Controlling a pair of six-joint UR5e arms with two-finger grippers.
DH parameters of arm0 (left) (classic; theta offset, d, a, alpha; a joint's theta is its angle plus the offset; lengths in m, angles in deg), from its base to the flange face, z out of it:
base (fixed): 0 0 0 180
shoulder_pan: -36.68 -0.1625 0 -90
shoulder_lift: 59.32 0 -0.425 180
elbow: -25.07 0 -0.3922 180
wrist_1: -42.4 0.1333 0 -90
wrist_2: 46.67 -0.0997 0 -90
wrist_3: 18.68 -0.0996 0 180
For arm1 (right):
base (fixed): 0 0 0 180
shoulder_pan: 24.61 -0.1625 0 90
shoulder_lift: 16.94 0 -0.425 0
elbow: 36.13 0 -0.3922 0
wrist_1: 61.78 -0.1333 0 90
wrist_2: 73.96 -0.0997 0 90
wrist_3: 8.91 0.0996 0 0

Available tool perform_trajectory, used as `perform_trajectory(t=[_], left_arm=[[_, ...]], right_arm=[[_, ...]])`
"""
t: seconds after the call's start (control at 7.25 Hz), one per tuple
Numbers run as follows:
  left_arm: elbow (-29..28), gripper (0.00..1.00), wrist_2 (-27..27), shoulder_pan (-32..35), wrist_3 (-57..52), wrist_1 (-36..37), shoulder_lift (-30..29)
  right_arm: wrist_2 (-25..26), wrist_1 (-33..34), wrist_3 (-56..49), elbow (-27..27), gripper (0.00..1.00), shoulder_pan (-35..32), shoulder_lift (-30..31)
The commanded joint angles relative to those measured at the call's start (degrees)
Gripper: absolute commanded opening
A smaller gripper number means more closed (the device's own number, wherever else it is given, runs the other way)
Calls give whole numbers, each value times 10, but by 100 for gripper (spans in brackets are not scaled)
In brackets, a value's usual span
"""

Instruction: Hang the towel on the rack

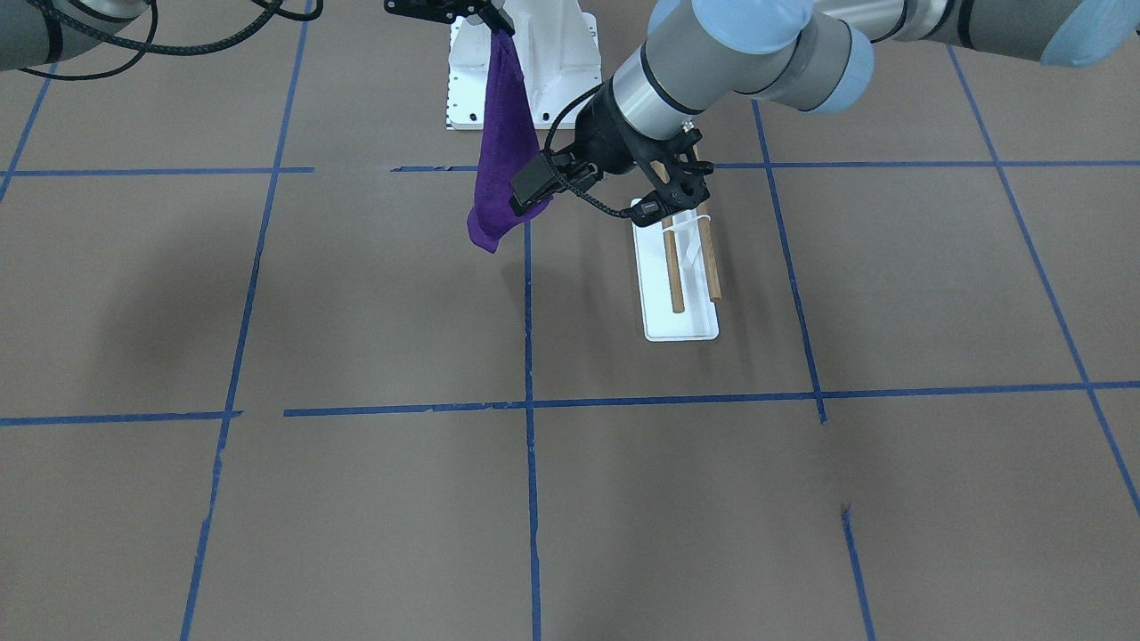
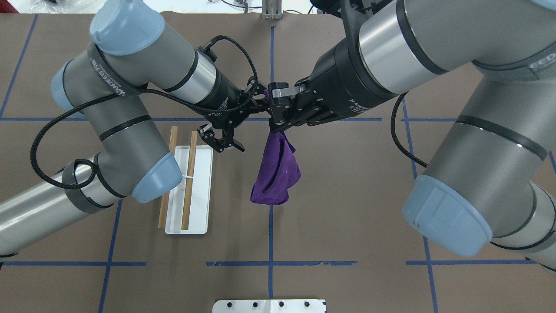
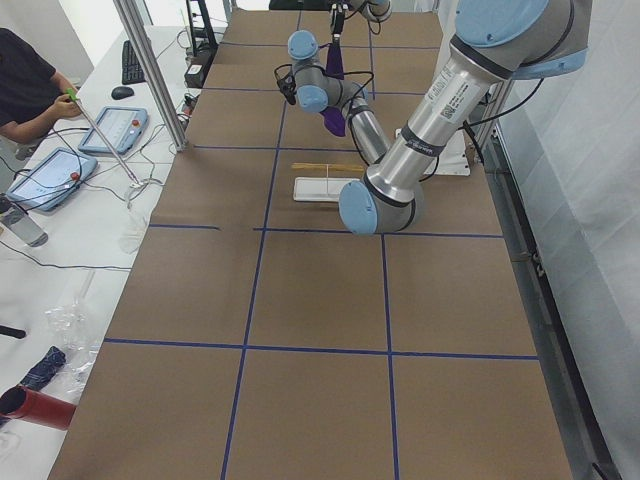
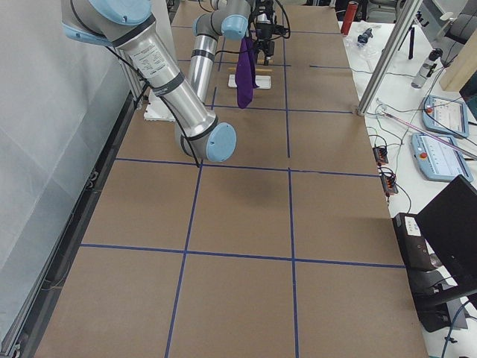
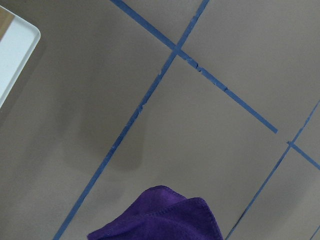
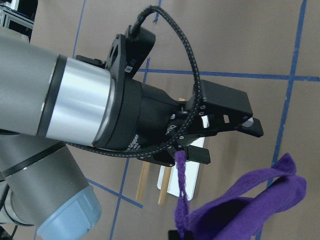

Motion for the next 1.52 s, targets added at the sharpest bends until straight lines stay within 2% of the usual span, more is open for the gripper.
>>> perform_trajectory(t=[0.0, 0.69, 0.97, 1.1, 1.24, 1.38], left_arm=[[-7, 99, 3, -6, 1, 0, -5], [-23, 99, 0, -41, -5, 0, -25], [-47, 99, -1, -42, -7, -1, -40], [-45, 73, -1, -42, -9, -1, -39], [-43, 24, -1, -42, -9, -1, -35], [-39, 0, -1, -42, -9, 0, -34]], right_arm=[[-3, -1, -70, -1, 0, 1, 0], [-3, -5, -107, -4, 0, 6, 0], [-3, -5, -107, -4, 0, 9, 0], [-3, -6, -107, -7, 0, 9, -1], [-3, -6, -107, -7, 0, 9, -1], [-3, -6, -107, -8, 0, 8, -1]])
